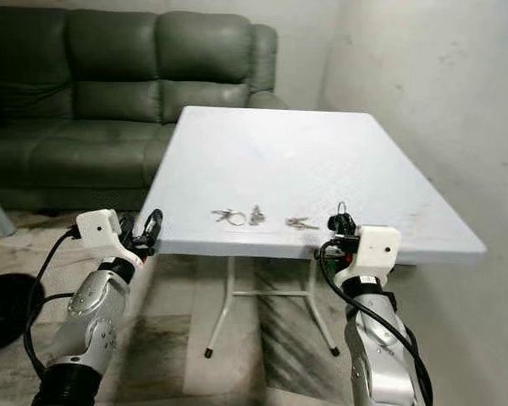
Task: Hang keys on a hook
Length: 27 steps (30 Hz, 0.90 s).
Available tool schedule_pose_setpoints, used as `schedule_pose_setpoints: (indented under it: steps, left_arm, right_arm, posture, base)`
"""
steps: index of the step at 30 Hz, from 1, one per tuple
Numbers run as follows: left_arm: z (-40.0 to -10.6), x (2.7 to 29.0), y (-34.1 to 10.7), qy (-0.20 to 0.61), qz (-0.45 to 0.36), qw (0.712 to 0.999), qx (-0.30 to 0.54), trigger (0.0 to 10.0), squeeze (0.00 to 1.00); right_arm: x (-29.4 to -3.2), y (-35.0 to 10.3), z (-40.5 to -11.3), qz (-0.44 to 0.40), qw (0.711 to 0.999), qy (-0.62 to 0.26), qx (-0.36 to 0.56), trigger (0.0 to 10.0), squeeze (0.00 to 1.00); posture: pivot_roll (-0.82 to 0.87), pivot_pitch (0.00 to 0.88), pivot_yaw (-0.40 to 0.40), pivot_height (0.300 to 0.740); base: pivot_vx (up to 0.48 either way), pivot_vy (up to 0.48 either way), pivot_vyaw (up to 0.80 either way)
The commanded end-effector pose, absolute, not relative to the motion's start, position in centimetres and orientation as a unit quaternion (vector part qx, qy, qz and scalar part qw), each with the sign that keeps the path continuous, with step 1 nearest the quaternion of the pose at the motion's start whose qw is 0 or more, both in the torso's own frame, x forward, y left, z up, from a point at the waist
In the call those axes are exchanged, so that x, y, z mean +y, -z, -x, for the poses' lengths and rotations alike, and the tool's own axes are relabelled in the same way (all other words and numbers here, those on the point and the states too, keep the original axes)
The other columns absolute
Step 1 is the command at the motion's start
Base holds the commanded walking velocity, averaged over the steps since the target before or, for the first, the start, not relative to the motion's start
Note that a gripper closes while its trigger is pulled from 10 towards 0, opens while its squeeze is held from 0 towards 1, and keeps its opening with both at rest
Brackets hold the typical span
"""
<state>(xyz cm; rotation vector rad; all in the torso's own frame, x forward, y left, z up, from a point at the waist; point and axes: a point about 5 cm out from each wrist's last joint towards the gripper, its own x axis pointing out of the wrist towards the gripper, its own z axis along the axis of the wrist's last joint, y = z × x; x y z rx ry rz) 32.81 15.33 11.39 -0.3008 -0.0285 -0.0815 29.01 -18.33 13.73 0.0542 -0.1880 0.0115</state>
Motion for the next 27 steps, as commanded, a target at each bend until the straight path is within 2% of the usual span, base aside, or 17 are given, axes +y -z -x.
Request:
schedule_pose_setpoints:
  steps: [1, 15, 27]
  left_arm:
    - [-33.3, 15.3, -12.1, 0.048, 0.150, 0.987, -0.026, 10.0, 0.00]
    - [-34.0, 13.7, -12.6, 0.096, 0.139, 0.985, -0.023, 10.0, 0.00]
    - [-33.7, 14.3, -12.7, 0.071, 0.154, 0.985, -0.025, 10.0, 0.00]
  right_arm:
    - [-18.4, -14.1, -29.3, -0.026, 0.995, -0.002, -0.095, 10.0, 0.00]
    - [-17.9, -14.2, -29.5, -0.027, 0.996, -0.017, -0.089, 10.0, 0.00]
    - [-17.8, -14.1, -29.3, -0.034, 0.995, -0.005, -0.091, 10.0, 0.00]
  posture:
    - [0.00, 0.000, -0.023, 0.740]
    - [0.00, 0.039, -0.032, 0.740]
    - [-0.01, 0.032, -0.008, 0.740]
  base:
    - [0.000, 0.000, -0.76]
    - [0.000, 0.000, -0.76]
    - [0.000, 0.000, -0.76]
